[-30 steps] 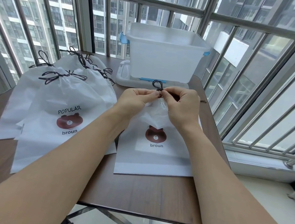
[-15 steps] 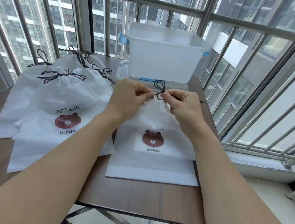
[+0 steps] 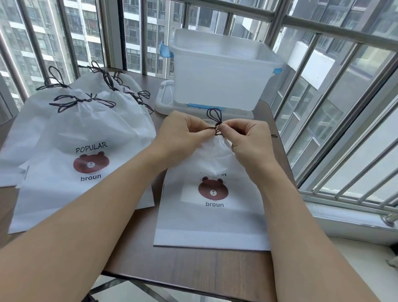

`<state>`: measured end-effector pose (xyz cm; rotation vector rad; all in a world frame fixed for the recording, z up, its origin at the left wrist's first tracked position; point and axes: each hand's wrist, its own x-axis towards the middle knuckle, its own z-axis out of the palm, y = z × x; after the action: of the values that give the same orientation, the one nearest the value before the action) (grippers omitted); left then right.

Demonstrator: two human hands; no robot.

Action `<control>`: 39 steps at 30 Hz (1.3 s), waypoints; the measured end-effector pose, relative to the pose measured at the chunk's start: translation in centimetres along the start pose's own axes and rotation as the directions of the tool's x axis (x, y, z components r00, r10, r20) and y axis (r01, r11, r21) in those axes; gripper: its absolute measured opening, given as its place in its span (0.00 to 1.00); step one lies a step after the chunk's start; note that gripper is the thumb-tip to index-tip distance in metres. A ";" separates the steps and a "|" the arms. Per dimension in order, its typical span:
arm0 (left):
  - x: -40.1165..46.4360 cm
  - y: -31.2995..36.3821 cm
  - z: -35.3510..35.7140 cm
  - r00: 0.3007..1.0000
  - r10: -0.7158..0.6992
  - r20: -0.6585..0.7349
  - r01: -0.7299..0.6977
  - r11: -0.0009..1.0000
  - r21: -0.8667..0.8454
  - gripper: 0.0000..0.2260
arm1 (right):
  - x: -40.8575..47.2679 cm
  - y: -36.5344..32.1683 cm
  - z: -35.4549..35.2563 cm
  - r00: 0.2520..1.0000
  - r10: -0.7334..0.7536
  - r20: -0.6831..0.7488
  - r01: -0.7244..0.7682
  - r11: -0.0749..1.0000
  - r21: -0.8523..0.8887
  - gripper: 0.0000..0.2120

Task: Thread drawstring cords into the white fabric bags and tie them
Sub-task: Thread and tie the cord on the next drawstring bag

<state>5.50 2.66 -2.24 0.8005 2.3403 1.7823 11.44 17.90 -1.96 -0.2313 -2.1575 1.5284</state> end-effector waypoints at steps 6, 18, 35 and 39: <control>0.8 0.2 -1.0 0.990 -0.038 -0.134 0.044 0.998 0.045 0.06 | 0.1 -0.1 -0.4 0.999 0.032 -0.026 -0.032 0.999 0.008 0.07; 0.0 -0.3 0.6 0.846 0.524 -0.099 -0.439 0.789 0.430 0.10 | -0.8 -1.0 0.0 0.998 0.032 0.045 -0.036 0.995 0.097 0.06; 0.3 -0.5 0.2 0.998 0.051 -0.031 -0.055 0.987 -0.148 0.08 | -0.7 -1.1 -0.1 0.997 -0.049 0.058 0.047 0.999 0.022 0.04; 0.5 -0.7 0.2 1.000 -0.013 -0.017 0.007 0.938 -0.346 0.07 | -0.2 -0.3 0.3 0.989 -0.144 -0.016 0.141 0.981 -0.131 0.03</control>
<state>4.91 2.96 -2.81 0.7163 1.9473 2.1200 11.49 17.50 -1.76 -0.1353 -2.2048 1.3022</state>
